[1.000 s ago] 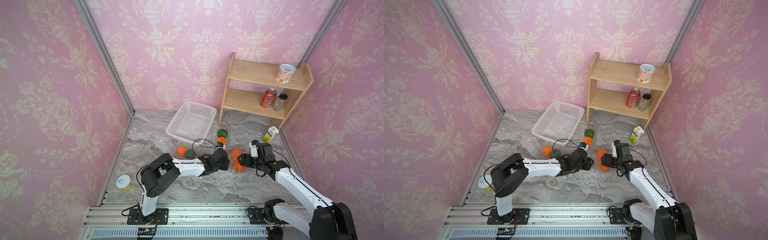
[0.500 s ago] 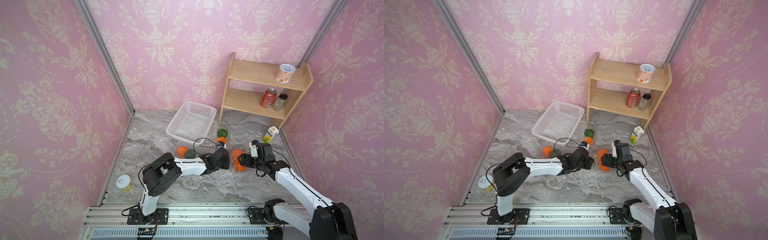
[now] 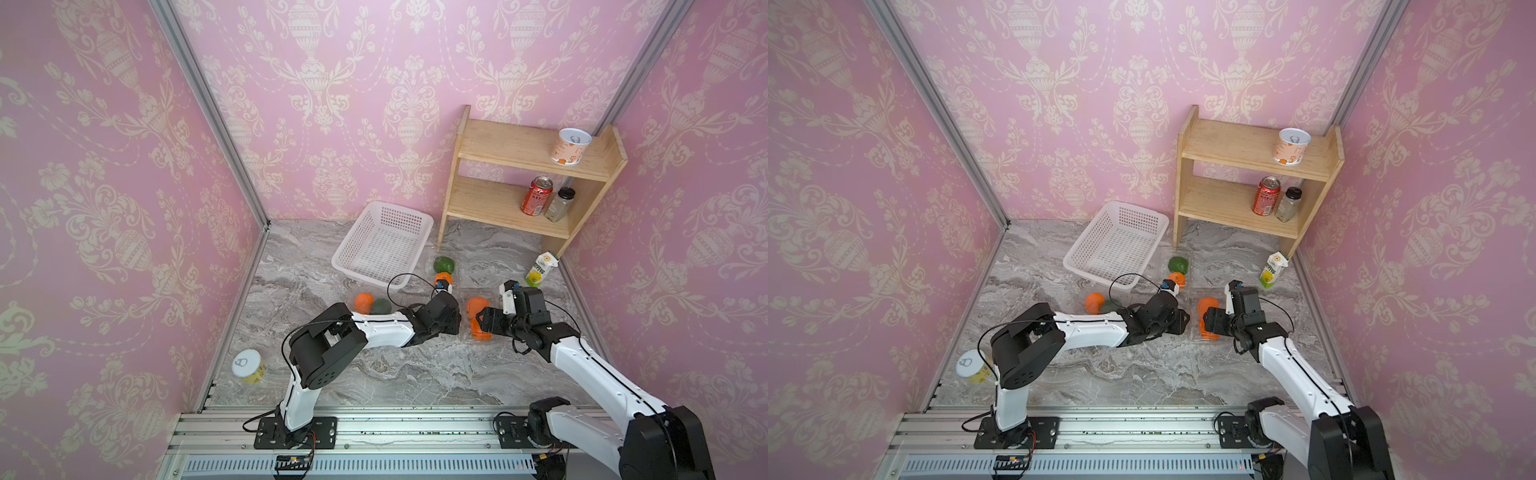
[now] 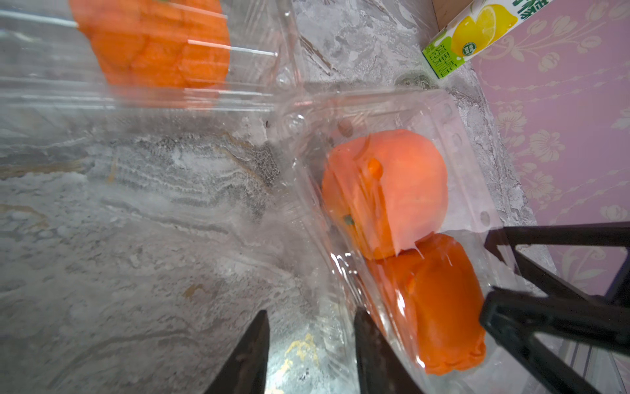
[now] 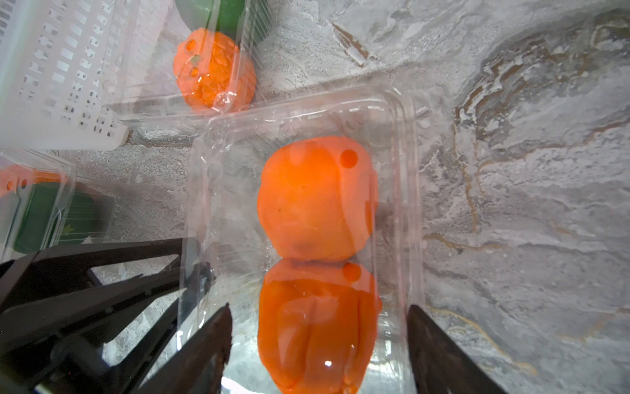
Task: Take oranges out of containers
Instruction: Open the packing box at the center of the board.
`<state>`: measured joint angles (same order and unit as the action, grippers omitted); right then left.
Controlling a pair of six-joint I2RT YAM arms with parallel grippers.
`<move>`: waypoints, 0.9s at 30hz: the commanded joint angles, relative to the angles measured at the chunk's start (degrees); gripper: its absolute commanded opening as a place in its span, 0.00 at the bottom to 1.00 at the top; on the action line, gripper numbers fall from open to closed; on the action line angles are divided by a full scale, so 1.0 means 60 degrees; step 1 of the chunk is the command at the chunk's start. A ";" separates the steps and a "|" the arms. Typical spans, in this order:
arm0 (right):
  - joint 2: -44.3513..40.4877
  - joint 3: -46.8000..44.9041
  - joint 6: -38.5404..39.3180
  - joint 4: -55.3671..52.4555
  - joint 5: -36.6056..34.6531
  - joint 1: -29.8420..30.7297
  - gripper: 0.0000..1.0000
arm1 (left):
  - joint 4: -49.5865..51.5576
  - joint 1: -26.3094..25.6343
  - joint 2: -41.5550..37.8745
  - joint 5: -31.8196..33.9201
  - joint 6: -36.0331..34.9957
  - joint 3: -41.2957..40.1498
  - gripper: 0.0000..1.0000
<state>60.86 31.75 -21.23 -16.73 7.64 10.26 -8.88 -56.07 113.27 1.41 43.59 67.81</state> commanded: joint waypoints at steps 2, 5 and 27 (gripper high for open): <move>0.0094 -0.0395 -0.0306 -0.0497 0.0682 0.0158 0.81 | 0.0505 -0.0073 0.0570 -0.0311 -0.0015 0.0051 0.46; 0.0140 -0.0384 -0.0299 -0.0485 0.0719 0.0150 0.81 | 0.0382 -0.0073 0.0661 -0.0401 0.0043 0.0090 0.51; 0.0419 -0.0295 -0.0306 -0.0478 0.0747 0.0148 0.81 | -0.0730 -0.0046 -0.0408 -0.0706 0.0073 -0.0942 0.53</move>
<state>61.45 31.57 -21.23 -15.44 7.57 10.28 -13.28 -55.66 111.83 0.30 44.93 63.64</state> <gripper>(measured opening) 0.807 0.530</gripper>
